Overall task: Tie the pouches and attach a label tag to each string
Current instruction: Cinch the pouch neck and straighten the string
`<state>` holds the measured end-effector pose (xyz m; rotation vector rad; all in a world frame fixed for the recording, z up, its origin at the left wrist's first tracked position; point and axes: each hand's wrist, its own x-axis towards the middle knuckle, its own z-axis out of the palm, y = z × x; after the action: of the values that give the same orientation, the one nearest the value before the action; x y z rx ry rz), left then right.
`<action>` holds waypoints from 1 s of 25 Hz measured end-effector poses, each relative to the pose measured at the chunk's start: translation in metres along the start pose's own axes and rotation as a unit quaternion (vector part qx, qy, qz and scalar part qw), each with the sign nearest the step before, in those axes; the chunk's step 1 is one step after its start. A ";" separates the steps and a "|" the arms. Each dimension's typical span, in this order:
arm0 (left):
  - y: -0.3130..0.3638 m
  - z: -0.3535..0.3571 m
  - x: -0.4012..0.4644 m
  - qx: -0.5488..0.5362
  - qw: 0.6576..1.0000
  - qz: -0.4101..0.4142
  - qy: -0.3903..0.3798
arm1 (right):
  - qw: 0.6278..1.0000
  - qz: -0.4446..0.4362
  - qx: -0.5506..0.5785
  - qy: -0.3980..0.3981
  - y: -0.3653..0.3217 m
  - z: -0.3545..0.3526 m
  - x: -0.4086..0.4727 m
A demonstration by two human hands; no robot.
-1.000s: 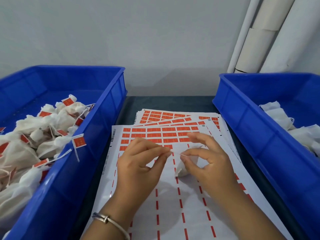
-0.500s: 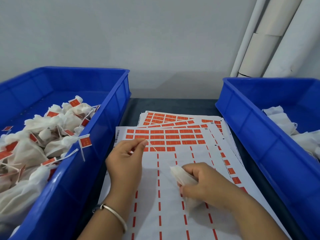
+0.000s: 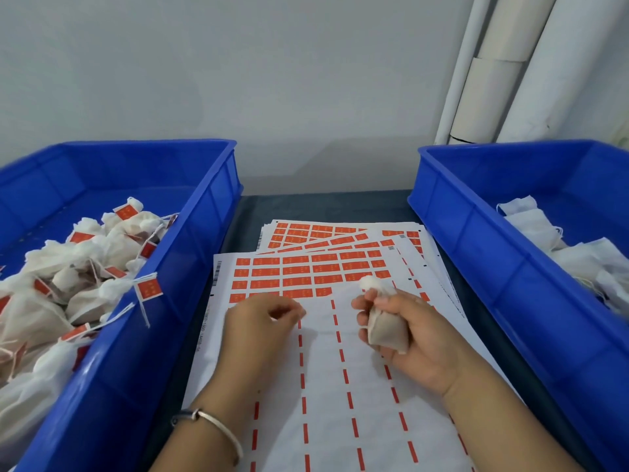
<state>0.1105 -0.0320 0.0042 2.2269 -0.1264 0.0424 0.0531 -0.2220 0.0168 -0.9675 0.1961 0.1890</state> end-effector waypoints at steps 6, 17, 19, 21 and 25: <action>0.012 0.007 -0.014 0.139 0.950 0.172 -0.221 | 0.975 -0.074 -0.194 0.079 0.011 0.002 0.003; 0.016 0.005 -0.018 0.011 0.962 0.244 -0.117 | 0.824 -0.112 -0.555 -0.018 0.026 0.003 0.004; 0.015 0.007 -0.017 -0.054 0.963 0.226 -0.135 | 0.838 -0.125 -0.528 -0.051 0.028 0.004 0.002; 0.015 0.010 -0.019 -0.083 0.965 0.195 -0.153 | 0.846 -0.133 -0.514 -0.052 0.028 0.004 0.002; 0.017 0.013 -0.020 -0.096 0.976 0.140 -0.139 | 0.833 -0.172 -0.526 0.003 0.030 0.005 0.002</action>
<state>0.0886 -0.0511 0.0077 1.9974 -0.5743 -0.1225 0.0485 -0.2016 -0.0050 -2.0880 -0.1123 -0.0661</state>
